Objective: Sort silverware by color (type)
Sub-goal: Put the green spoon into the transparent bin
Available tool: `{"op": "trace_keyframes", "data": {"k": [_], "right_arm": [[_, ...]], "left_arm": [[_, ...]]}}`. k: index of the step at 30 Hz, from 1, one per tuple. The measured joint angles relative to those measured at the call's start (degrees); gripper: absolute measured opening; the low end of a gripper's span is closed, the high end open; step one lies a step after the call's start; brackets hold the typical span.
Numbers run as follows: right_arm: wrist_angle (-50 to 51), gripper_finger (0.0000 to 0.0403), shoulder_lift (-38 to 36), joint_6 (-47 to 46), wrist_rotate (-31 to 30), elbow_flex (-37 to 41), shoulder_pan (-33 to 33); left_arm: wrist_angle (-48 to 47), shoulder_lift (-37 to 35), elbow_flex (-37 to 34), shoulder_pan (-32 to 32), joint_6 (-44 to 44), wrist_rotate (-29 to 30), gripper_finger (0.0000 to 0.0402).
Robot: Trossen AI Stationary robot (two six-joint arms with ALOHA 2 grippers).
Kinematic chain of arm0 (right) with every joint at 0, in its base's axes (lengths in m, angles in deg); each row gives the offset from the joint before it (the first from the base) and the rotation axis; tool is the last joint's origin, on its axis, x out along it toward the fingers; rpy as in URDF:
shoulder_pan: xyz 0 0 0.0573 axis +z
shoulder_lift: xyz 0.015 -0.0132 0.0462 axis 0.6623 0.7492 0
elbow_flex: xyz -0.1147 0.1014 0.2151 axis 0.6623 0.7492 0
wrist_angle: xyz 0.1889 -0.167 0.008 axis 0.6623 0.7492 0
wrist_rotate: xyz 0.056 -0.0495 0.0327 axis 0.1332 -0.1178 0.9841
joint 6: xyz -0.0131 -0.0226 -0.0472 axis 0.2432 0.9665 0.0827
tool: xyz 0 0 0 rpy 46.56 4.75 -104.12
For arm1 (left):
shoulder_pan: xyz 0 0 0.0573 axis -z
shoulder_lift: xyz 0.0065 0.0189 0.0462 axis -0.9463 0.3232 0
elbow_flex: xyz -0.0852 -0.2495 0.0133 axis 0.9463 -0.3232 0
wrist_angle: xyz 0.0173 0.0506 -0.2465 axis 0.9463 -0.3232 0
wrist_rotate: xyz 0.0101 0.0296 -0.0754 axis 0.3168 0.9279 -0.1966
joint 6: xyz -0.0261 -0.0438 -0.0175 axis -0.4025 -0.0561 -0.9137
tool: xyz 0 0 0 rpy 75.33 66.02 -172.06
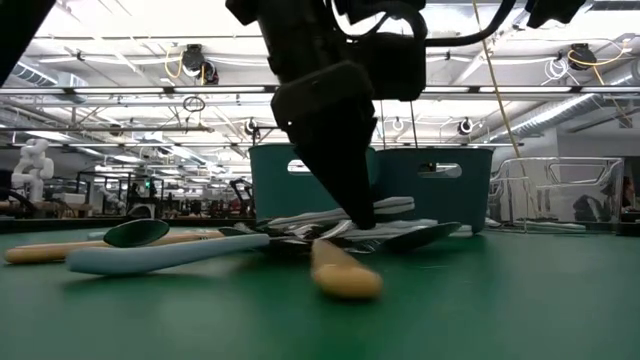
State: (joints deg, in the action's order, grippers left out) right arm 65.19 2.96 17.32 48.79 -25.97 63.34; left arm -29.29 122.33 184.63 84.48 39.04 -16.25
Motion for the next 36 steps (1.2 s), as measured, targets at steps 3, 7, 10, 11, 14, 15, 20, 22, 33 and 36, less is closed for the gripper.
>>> {"op": "trace_keyframes", "data": {"k": [3, 7, 10, 11, 14, 15, 20, 22, 33, 36], "right_arm": [[0.0, 0.0118, 0.0, -0.01, 0.0, 0.0, 0.0], [-0.02, 0.0118, 0.0, -0.02, 0.02, 0.0, 0.0], [-0.02, 0.0118, 0.0, -0.02, 0.02, 0.0, 0.0], [-0.02, 0.0118, 0.0, -0.02, 0.02, 0.0, 0.0], [-0.02, 0.0118, 0.0, -0.02, 0.09, 0.0, 0.0], [-0.02, 0.0118, 0.0, -0.05, 0.18, 0.0, 0.0], [-0.06, 0.0118, -0.02, -0.46, 0.4, 0.0, 0.0], [-0.07, 0.0118, -0.02, -0.46, 0.2, 0.0, -0.01], [-0.22, 0.0118, -0.02, 2.85, 0.07, 0.0, -0.01], [-0.22, 0.0118, -0.02, 4.39, 0.04, 0.0, 0.0]], "left_arm": [[0.13, 0.01, 0.0, -0.23, 0.0, -1.16, 0.0144], [0.28, 0.01, 0.0, -0.22, -0.05, -1.42, 0.0097], [0.24, 0.01, 0.0, -0.16, -0.94, -1.67, 0.0064], [0.24, 0.01, 0.0, -0.16, -1.54, -1.94, 0.0056], [0.2, -0.04, 0.0, -0.18, -3.53, -2.19, 0.0054], [0.05, -0.21, 0.0, -0.18, -3.75, -2.23, 0.0054], [-4.19, -0.32, 4.52, -0.18, -4.43, -1.98, 0.0054], [-5.65, -0.48, 7.36, -0.18, -4.39, -1.17, 0.0054], [-11.06, -0.58, 20.14, -1.34, -5.97, 2.4, 0.0054], [-10.76, -0.58, 21.43, -1.5, -7.18, 2.49, 0.0054]]}}
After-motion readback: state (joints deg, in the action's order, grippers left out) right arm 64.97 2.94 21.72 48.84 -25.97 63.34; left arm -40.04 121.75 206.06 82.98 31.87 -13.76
